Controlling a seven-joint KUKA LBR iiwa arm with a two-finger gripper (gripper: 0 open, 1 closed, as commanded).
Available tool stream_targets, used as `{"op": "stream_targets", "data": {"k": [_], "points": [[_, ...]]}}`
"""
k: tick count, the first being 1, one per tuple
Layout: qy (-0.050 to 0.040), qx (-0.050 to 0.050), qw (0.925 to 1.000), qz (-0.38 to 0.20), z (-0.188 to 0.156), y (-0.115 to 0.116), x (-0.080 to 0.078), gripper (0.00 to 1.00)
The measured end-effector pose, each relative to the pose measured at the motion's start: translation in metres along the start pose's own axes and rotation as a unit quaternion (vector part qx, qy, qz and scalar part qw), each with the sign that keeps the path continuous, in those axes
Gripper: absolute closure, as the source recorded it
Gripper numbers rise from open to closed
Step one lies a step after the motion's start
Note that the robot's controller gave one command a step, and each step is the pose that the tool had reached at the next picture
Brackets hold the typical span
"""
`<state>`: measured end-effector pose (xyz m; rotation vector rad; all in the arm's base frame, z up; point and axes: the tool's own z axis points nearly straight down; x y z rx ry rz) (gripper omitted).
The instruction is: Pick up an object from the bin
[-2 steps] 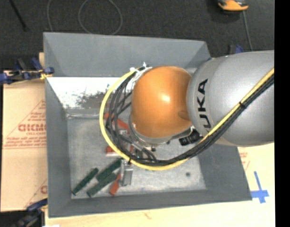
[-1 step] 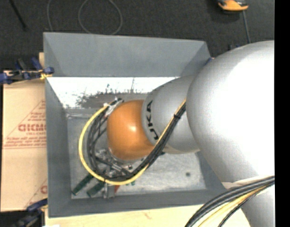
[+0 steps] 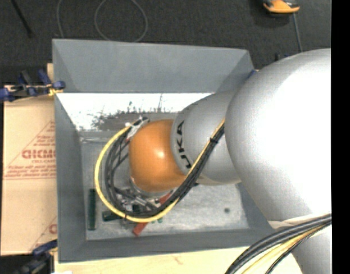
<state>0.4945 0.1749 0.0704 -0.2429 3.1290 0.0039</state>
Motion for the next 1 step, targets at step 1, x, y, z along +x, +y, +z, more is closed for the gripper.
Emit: {"op": "stream_targets", "data": {"k": [1], "points": [[-0.0043,0.0,0.9998,-0.018,-0.1497,0.0168,-0.0153,1.0]]}}
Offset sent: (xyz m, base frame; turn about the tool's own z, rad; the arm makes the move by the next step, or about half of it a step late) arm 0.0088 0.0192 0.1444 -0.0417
